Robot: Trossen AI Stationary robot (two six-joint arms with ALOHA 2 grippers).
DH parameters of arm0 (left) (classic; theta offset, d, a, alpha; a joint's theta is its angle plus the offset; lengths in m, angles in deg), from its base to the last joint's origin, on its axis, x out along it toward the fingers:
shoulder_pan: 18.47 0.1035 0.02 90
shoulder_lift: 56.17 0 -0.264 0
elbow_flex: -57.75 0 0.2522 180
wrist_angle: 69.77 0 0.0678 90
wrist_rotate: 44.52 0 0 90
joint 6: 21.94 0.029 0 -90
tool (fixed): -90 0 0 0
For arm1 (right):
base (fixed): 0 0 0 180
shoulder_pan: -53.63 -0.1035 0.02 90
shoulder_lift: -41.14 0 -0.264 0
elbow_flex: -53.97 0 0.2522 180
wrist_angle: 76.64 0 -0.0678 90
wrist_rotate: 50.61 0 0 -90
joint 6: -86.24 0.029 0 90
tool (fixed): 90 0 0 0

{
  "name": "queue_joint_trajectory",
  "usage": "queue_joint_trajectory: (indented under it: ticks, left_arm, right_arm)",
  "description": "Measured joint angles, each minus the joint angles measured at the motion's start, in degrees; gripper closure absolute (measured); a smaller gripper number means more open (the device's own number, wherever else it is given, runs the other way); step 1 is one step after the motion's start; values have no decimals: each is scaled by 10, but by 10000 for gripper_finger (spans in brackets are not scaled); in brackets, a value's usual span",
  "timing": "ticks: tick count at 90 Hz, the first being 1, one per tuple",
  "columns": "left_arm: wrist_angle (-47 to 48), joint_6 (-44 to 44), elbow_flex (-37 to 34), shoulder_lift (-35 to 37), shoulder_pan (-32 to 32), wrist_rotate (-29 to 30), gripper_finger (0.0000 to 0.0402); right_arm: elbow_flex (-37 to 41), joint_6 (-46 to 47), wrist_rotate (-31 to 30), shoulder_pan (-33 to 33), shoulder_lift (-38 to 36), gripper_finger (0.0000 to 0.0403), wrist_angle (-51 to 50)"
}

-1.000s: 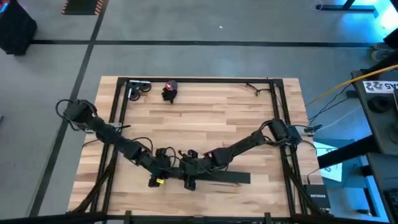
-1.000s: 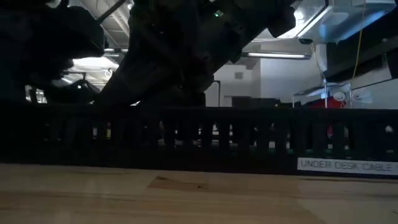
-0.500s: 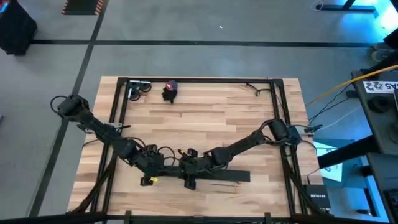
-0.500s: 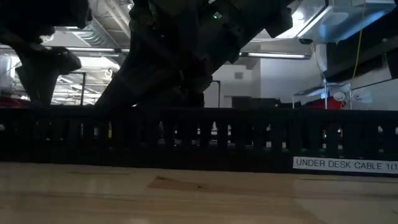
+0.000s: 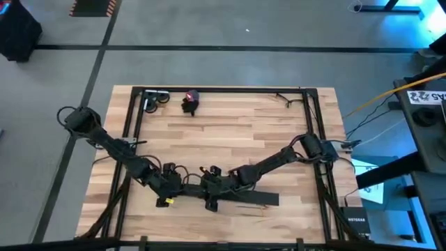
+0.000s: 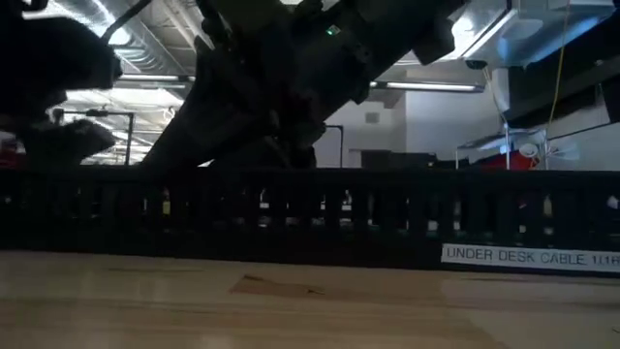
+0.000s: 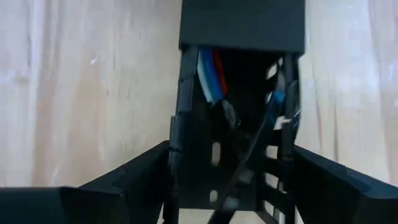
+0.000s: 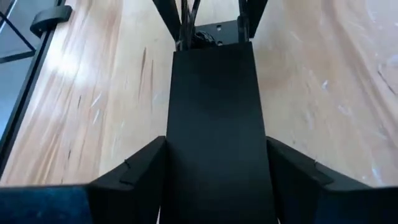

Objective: Ziptie cables
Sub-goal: Close the black cable duct

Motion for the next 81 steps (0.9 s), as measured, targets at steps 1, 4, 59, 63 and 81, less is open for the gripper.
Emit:
queue_joint_trajectory:
  ticks: [1, 4, 59, 63, 81]
  left_arm:
    - [-7, 0, -3, 0, -1, 1, 128]
    - [-29, 4, -13, 0, -2, 3, 136]
    - [-188, 7, -56, -13, 3, 8, 186]
    - [-188, 7, -55, -13, 3, 6, 182]
    - [-163, 15, -48, -7, 17, -36, 138]
  right_arm:
    - [0, 0, -1, 0, 0, 180, 0]
    - [0, 0, -2, 0, 0, 180, 3]
    - [-91, 6, 19, 16, 68, 180, 29]
    - [-93, 4, 19, 16, 68, 180, 19]
    - [-96, -7, 37, 17, 68, 180, -5]
